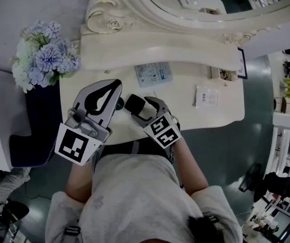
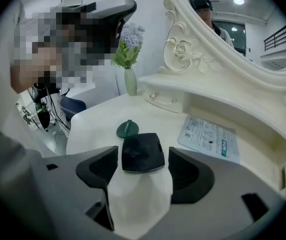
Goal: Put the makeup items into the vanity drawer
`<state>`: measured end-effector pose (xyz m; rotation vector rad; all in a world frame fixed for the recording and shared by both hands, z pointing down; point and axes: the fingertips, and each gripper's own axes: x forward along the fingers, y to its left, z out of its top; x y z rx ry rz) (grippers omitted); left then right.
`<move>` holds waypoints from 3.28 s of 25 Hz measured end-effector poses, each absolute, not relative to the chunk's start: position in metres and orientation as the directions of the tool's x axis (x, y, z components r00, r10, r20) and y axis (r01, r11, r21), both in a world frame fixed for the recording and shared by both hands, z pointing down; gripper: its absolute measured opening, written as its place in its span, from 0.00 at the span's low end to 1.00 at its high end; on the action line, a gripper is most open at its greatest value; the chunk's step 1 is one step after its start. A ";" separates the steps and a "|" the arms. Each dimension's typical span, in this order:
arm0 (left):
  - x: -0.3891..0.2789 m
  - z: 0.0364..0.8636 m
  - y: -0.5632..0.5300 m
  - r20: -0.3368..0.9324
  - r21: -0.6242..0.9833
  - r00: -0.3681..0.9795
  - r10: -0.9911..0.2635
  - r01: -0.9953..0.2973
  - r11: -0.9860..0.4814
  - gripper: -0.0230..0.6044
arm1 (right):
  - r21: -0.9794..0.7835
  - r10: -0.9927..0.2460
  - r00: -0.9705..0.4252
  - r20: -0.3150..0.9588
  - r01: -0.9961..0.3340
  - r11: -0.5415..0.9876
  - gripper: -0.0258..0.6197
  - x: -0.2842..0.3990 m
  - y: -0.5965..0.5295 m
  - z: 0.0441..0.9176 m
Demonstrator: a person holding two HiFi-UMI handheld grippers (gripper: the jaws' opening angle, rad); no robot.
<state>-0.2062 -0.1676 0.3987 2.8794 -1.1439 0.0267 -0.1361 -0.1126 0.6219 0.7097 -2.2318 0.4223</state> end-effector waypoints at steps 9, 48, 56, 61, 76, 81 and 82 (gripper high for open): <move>-0.208 0.402 -0.173 0.038 0.035 0.726 -0.687 -0.688 -0.725 0.06 | -0.069 -0.305 -0.520 0.798 -0.581 0.811 0.51 -0.137 -0.108 0.647; -0.118 0.366 -0.170 -0.041 0.007 0.778 -0.627 -0.627 -0.779 0.06 | -0.013 -0.756 -0.538 0.372 -0.818 0.576 0.51 -0.032 -0.146 0.488; -0.086 0.345 -0.163 -0.113 -0.006 0.784 -0.610 -0.614 -0.789 0.06 | -0.018 -0.825 -0.481 0.297 -0.867 0.498 0.51 0.015 -0.144 0.460; -0.067 0.343 -0.157 -0.109 -0.012 0.795 -0.597 -0.601 -0.799 0.06 | -0.018 -0.860 -0.433 0.271 -0.895 0.446 0.51 0.050 -0.142 0.450; -0.017 0.337 -0.153 -0.114 -0.028 0.812 -0.573 -0.579 -0.815 0.06 | -0.039 -0.918 -0.293 0.267 -0.955 0.293 0.51 0.156 -0.149 0.444; -0.011 0.336 -0.154 -0.118 -0.033 0.802 -0.586 -0.593 -0.805 0.06 | -0.032 -0.929 -0.237 0.286 -0.971 0.238 0.51 0.195 -0.160 0.449; -0.010 0.336 -0.154 -0.118 -0.035 0.799 -0.589 -0.597 -0.802 0.06 | -0.029 -0.930 -0.227 0.289 -0.973 0.229 0.51 0.201 -0.162 0.450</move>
